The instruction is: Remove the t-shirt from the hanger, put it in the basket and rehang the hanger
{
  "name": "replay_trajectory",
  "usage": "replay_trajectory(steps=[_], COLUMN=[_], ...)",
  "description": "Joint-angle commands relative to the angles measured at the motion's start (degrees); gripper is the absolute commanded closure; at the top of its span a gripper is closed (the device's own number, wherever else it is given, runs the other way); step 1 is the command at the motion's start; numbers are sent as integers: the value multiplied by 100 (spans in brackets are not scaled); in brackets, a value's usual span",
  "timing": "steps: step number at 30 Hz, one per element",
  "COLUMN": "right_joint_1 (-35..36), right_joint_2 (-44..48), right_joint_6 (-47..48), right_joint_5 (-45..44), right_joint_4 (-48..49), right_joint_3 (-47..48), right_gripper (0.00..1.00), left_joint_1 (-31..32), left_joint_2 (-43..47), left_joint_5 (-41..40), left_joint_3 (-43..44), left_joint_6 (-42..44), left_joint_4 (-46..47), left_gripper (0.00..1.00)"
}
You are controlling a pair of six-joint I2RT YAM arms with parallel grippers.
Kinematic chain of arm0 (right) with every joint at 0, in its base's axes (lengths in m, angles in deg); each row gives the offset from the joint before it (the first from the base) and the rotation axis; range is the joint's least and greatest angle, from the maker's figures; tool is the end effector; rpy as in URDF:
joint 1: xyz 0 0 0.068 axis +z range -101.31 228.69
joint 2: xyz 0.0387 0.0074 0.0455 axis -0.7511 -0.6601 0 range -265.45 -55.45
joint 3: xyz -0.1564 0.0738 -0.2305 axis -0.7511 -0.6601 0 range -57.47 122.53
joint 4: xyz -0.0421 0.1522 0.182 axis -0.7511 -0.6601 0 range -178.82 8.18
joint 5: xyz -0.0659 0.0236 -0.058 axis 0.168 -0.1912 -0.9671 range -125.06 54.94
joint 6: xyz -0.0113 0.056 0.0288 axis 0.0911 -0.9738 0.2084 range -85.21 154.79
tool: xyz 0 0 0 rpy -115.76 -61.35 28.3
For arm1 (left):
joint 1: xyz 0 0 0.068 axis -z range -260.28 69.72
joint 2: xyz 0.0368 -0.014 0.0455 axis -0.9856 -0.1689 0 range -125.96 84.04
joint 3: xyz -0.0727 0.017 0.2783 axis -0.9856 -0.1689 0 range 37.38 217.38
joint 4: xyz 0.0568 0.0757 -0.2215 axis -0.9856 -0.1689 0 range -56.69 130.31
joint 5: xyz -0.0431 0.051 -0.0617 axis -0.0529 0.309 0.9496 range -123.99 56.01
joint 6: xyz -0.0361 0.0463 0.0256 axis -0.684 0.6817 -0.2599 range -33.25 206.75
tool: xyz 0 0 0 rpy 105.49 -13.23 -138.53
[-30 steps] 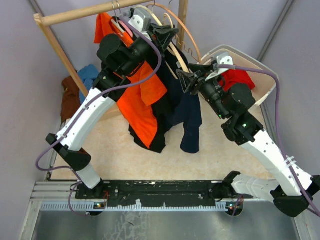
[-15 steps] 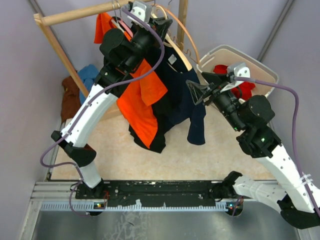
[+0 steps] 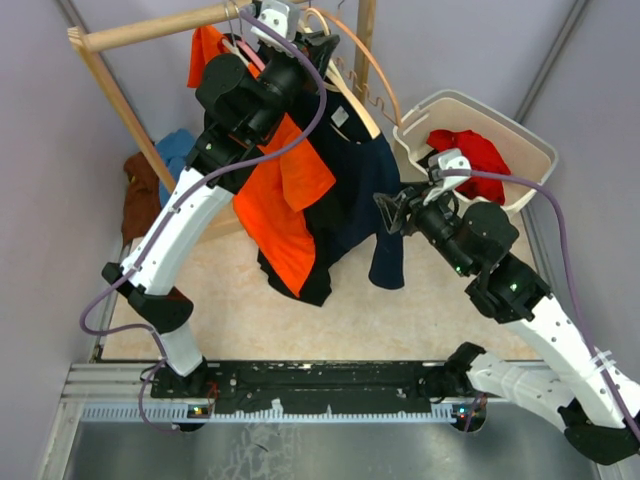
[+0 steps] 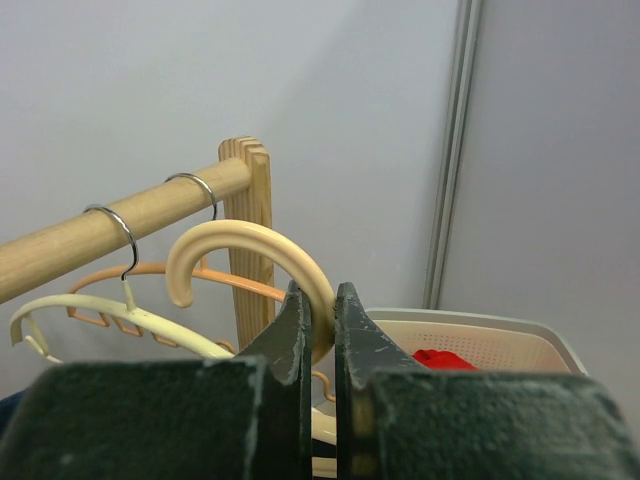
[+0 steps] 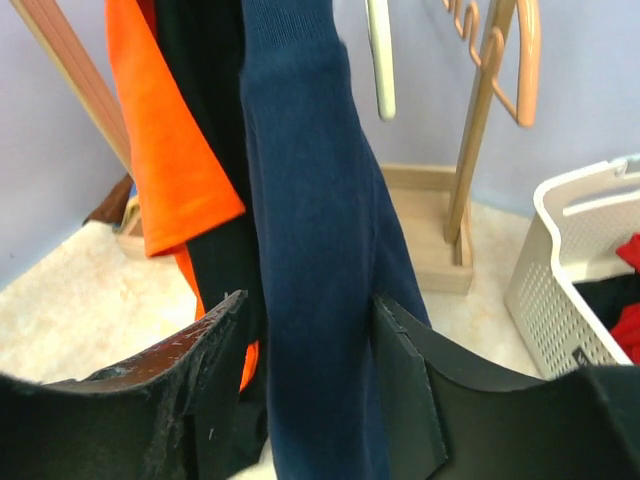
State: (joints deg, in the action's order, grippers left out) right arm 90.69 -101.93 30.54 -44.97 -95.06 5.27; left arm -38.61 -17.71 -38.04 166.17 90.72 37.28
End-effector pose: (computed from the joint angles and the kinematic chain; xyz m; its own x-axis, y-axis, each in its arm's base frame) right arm 0.1150 0.0922 0.4430 -0.0003 0.0981 -0.9952 -0.5328 0.8421 0.0832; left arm 0.2720 -0.2374 0.5925 0.3458 -0.2152 -0.9133 0.5924 0.8049 0.0347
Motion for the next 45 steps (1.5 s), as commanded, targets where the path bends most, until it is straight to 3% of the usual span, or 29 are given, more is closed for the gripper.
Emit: replay_trajectory(steps=[1,3,7,11,29,40,41,43,45], right_joint_1=[37,37,37,37,43,37,37,37,37], right_joint_2=[265,339,492,614,1394,1081,1013,816,615], right_joint_6=[-194,-260,-367,-449,-1212,-846,-781,-593,-507], right_joint_5=[-133,-141,-177,-290,-603,-366,-244,103,215], right_joint_4=[-55,-92,-140,-169,-539,-63,37,117,99], right_joint_3=[-129,-223,-363,-555,-1887,-1624,-1567,-1386,-1181], right_gripper=[53,62,91,100,100,100,98,69,65], left_joint_1=[21,19,18,17,17,17,17,17,17], left_joint_2=[242,266,278,288,523,910,988,1129,1239], left_joint_5=[-161,-162,-180,-222,-704,351,436,577,699], left_joint_3=[267,281,330,409,282,-13,-87,-274,-384], left_joint_6=[124,122,113,46,-436,-882,-907,-907,-938], left_joint_4=[283,294,270,259,289,-32,-47,-68,-184], left_gripper=[100,100,100,100,100,100,100,100,100])
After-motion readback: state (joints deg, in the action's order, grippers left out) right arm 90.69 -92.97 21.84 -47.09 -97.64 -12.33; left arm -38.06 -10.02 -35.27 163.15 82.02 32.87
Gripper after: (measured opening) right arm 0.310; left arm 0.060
